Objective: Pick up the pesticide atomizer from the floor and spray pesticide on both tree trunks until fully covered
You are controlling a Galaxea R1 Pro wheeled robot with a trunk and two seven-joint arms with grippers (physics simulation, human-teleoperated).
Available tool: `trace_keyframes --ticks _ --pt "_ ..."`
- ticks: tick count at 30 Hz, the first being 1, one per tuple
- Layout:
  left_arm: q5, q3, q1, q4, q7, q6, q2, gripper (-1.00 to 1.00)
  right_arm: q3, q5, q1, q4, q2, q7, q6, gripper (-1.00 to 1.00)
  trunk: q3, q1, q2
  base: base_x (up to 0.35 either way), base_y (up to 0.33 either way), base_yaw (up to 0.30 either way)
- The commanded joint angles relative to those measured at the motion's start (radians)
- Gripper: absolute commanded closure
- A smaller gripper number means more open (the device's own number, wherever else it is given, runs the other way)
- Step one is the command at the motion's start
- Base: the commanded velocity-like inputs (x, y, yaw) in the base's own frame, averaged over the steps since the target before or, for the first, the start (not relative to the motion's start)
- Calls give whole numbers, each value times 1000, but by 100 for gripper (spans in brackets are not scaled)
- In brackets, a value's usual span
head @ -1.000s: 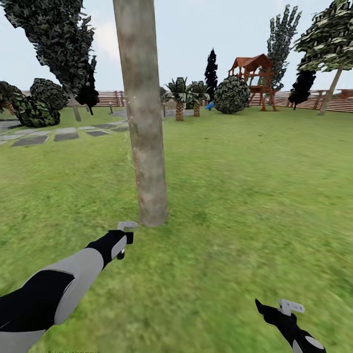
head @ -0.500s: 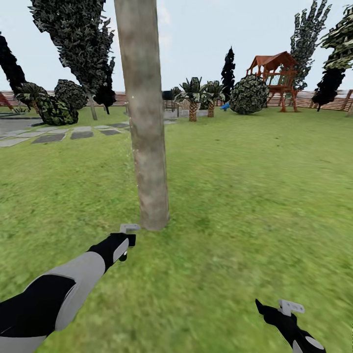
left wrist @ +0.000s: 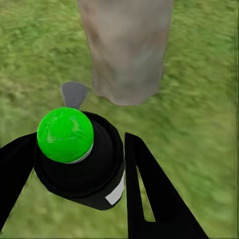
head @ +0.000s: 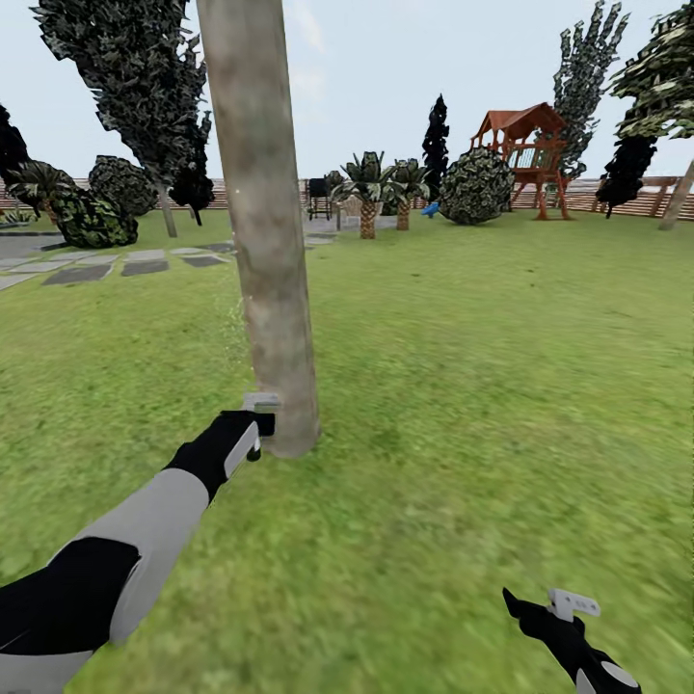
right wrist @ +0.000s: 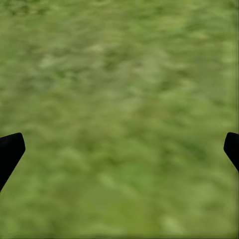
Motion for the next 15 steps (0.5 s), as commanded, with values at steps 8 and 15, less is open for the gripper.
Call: trace_keyframes --ticks 8,15 --pt "0 0 -75 -281 2 323 16 100 0 0 0 0 0 0 0 -100 0 0 0 0 0 -2" --pt "0 0 -203 -290 3 405 15 100 0 0 0 1 0 0 0 -100 0 0 0 0 0 0"
